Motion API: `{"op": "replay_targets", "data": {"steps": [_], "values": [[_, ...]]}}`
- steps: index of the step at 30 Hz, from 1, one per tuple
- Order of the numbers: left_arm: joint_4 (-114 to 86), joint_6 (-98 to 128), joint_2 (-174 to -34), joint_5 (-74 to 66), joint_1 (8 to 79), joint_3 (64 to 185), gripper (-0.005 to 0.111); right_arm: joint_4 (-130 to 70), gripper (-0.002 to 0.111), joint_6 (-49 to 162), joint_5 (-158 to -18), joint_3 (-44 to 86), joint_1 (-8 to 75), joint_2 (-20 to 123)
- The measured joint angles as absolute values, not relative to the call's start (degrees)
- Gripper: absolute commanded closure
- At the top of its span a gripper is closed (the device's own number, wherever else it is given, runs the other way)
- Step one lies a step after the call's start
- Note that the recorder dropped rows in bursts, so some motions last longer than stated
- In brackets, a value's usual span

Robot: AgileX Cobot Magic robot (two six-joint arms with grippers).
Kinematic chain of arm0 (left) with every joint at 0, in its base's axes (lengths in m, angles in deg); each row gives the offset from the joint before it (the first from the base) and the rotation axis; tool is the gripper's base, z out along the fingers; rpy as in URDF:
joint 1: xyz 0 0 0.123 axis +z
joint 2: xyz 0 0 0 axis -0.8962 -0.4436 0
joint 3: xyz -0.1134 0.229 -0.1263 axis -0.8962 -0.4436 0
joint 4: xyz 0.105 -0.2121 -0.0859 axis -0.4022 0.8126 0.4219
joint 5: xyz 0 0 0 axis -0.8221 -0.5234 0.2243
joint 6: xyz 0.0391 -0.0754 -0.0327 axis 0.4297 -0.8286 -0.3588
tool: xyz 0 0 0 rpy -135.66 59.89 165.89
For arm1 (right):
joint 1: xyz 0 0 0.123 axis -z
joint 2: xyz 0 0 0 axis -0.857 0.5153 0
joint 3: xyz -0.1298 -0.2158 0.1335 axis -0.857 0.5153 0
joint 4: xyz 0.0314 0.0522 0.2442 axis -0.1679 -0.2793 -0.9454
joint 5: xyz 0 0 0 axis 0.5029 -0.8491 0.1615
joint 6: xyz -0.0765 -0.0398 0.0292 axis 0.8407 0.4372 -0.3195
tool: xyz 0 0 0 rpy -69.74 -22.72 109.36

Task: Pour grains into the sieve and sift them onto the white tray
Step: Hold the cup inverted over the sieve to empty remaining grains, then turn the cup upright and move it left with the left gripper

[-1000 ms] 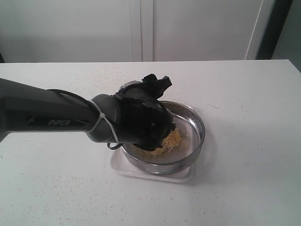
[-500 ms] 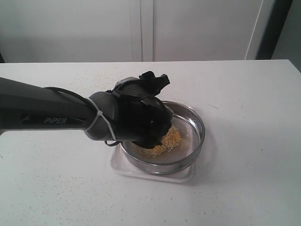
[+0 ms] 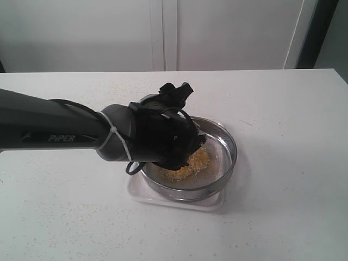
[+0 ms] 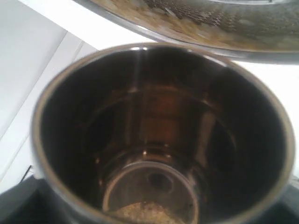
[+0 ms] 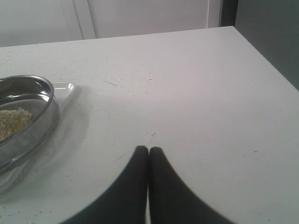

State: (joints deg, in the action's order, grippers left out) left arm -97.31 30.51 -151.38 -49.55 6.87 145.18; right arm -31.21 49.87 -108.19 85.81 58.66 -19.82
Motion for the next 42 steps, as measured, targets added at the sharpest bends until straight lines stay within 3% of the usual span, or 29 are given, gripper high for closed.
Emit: {"op": "replay_targets", "data": {"steps": [14,26,34,42], "values": [[-94.7,11.0,-149.4,-46.8,6.9,145.2,0.107,-31.2,0.108,49.9,-108.2,85.8,58.7,-19.8],[-79.6,-3.7,-141.1,-33.0,7.7,145.2,0.107,-31.2,0.108,49.9,-108.2,85.8,58.7,-19.8],[-53.1,-4.2,-136.6,-17.3,21.7,144.0,0.107,-31.2,0.108,49.9,-108.2,85.8,58.7,-19.8],[-42.8,-3.5,-133.5,-16.4,29.3,137.6,0.107,-31.2,0.108,49.9,-108.2,85.8,58.7,-19.8]]}}
